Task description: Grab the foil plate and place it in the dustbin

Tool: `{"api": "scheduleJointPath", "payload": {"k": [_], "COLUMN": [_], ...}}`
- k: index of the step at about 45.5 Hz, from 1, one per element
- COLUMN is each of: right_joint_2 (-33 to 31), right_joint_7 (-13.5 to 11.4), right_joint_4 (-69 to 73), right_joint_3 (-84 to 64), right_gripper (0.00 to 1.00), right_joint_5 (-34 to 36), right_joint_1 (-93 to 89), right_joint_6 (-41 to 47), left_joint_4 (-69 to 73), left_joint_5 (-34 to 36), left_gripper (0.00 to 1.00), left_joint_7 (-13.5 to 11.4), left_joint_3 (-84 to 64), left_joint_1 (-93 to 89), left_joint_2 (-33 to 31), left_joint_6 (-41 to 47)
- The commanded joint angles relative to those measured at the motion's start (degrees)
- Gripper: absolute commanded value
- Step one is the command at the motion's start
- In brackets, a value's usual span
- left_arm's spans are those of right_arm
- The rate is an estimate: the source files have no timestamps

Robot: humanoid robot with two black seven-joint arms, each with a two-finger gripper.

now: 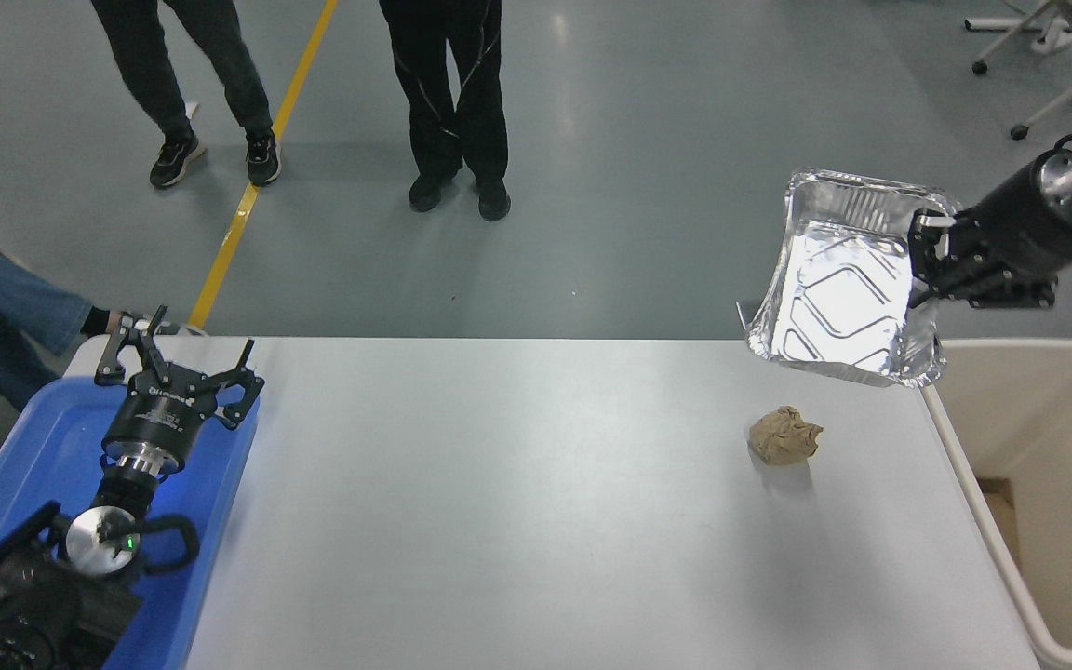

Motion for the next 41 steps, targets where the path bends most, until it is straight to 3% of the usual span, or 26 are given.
{"api": "scheduleJointPath", "payload": {"k": [1,26,33,41], "right_joint_2": [-0.8,6.1,7.4,8.7], "right_joint_7": [0.0,-0.5,-0.6,-0.6], "right_joint_4": [-18.2,-29.5,-31.2,-32.0], "right_joint_3": [7.6,23.9,27.3,28.6], "right_gripper": [0.00,0.00,0.00,0.00], "right_joint_5": [0.5,0.9,1.6,3.0], "right_joint_1": [-21.1,-48.1,-52.0,-53.4], "right_joint_6": [-7.4,-44.7,-50.8,-51.2], "left_joint_4": [0.0,0.0,0.1,0.1], "left_joint_5": [0.0,0.0,-0.1,-0.1], "left_gripper": [0.99,0.99,0.99,0.99], "left_joint_7": [0.0,0.0,0.0,-0.1], "left_joint_3": [0.0,0.0,-0.2,-0.2], "left_joint_1": [0.0,0.0,0.1,0.1], "left_joint_2": [0.0,0.0,0.0,0.0], "left_joint_6": [0.0,0.0,0.0,0.0]}}
